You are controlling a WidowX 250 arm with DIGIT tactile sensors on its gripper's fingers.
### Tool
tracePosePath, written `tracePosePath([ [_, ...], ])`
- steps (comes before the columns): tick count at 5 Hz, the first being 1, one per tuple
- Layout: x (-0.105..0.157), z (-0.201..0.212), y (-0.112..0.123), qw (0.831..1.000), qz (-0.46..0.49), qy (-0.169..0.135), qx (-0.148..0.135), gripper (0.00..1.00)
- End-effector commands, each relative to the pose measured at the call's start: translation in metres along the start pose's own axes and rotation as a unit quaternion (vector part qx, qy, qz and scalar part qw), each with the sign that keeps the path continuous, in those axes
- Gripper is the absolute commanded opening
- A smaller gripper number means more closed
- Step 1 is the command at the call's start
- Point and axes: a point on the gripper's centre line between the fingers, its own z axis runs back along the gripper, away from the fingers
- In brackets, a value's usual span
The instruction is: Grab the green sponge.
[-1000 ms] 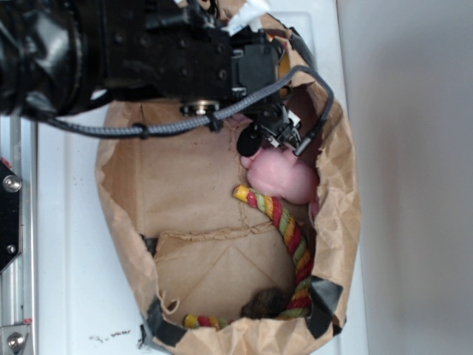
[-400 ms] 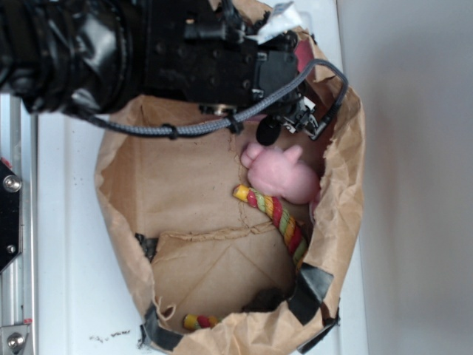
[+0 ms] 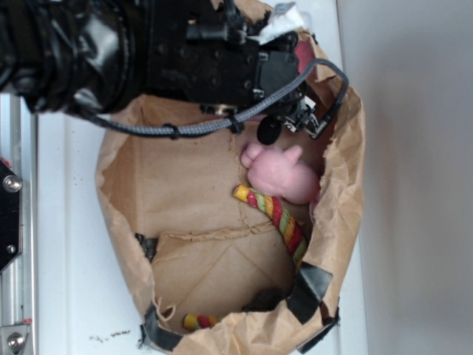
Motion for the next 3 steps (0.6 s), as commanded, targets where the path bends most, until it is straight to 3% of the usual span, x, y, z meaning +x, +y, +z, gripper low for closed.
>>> tracePosePath([
  [1, 0.0295, 0.0065, 0.0097, 0.995, 0.053, -0.076, -0.02, 1.0],
  [3, 0.0344, -0.0033, 0.0066, 0.994, 0.061, -0.09, -0.017, 1.0],
])
